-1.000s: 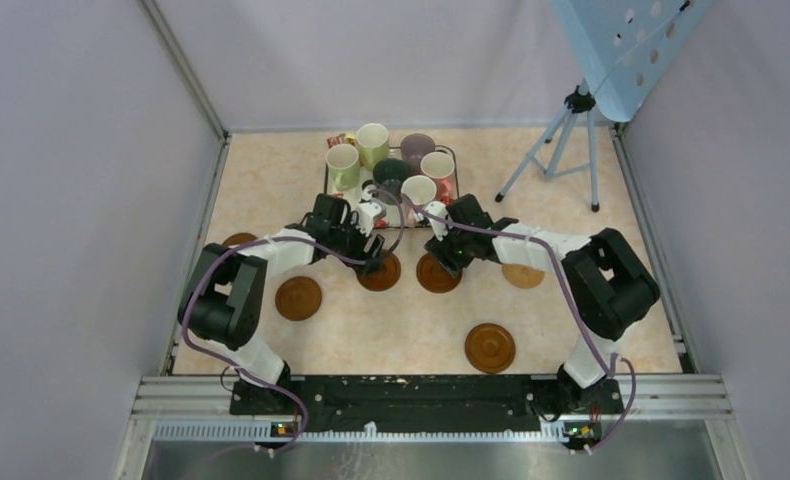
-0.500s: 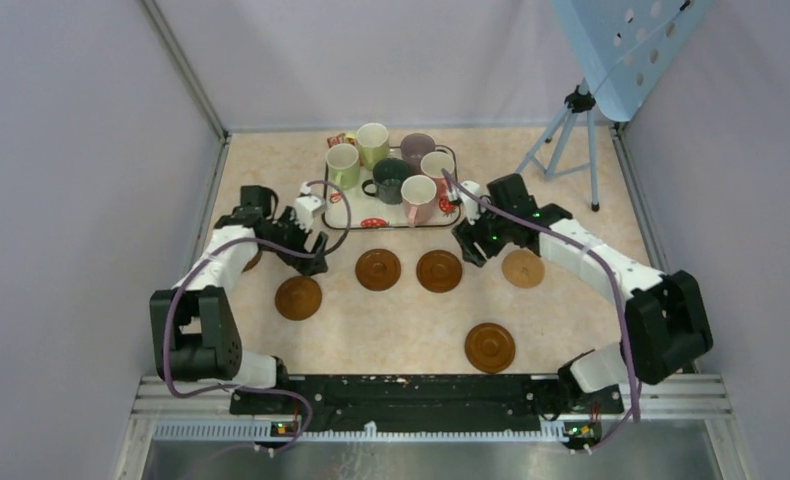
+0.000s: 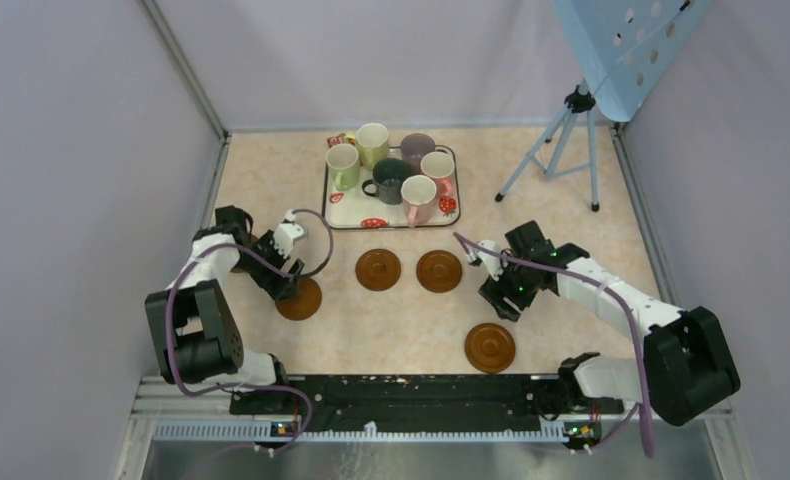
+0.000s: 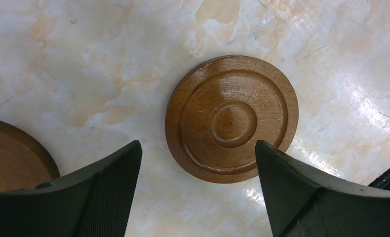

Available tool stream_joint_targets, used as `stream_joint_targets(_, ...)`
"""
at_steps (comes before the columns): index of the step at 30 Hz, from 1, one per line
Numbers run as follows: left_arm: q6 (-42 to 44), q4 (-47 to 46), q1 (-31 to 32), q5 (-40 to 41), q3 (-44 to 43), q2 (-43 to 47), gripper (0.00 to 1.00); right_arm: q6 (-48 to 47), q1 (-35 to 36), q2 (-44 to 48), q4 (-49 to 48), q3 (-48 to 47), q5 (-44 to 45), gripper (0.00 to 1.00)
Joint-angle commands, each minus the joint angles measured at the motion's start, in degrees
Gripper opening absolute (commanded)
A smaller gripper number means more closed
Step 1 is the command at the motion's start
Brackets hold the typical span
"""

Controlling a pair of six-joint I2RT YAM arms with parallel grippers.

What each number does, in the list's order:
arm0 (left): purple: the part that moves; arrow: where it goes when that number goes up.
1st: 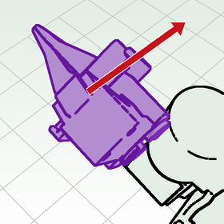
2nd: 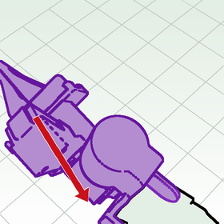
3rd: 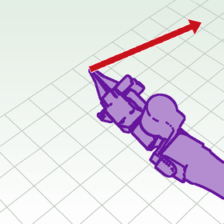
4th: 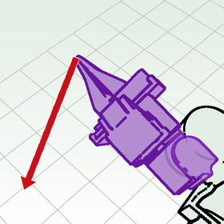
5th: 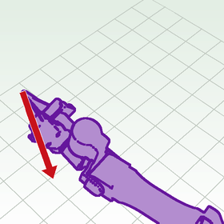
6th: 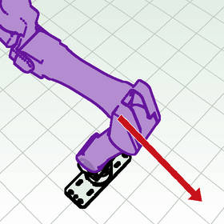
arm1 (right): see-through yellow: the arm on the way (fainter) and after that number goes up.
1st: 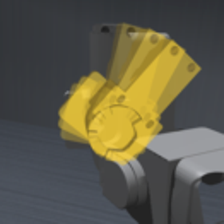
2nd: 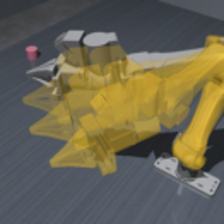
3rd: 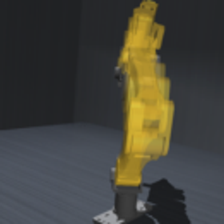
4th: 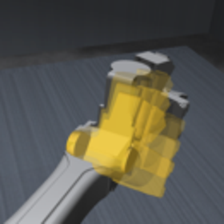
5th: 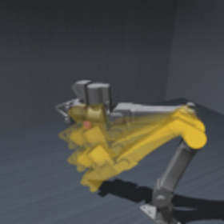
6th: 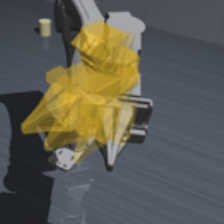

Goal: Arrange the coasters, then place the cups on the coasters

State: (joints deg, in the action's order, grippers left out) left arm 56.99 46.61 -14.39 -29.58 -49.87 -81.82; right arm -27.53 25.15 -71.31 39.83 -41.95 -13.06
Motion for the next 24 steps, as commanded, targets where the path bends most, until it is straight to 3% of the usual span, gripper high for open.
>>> stream_joint_targets(1, 1.4, -2.1, -0.4, -0.5, 0.5, -2.1, 0.90, -5.8, 5.1, 4.6, -1.7, 3.5, 2.2, 0.67)
stream_joint_targets(6, 1.4, -3.2, -0.4, -0.3, 1.3, -2.2, 0.91, -6.5, 9.7, 7.9, -1.4, 5.4, -0.1, 0.75)
stream_joint_targets(17, 7.0, -4.5, -0.5, 0.0, 5.2, -0.6, 0.90, -6.2, 17.9, 5.7, -6.1, 9.0, 4.2, 0.77)
stream_joint_targets(24, 8.2, -6.3, -0.5, 0.2, 6.5, -1.5, 0.81, -3.0, 18.3, 0.4, -10.3, 8.2, 10.9, 0.67)
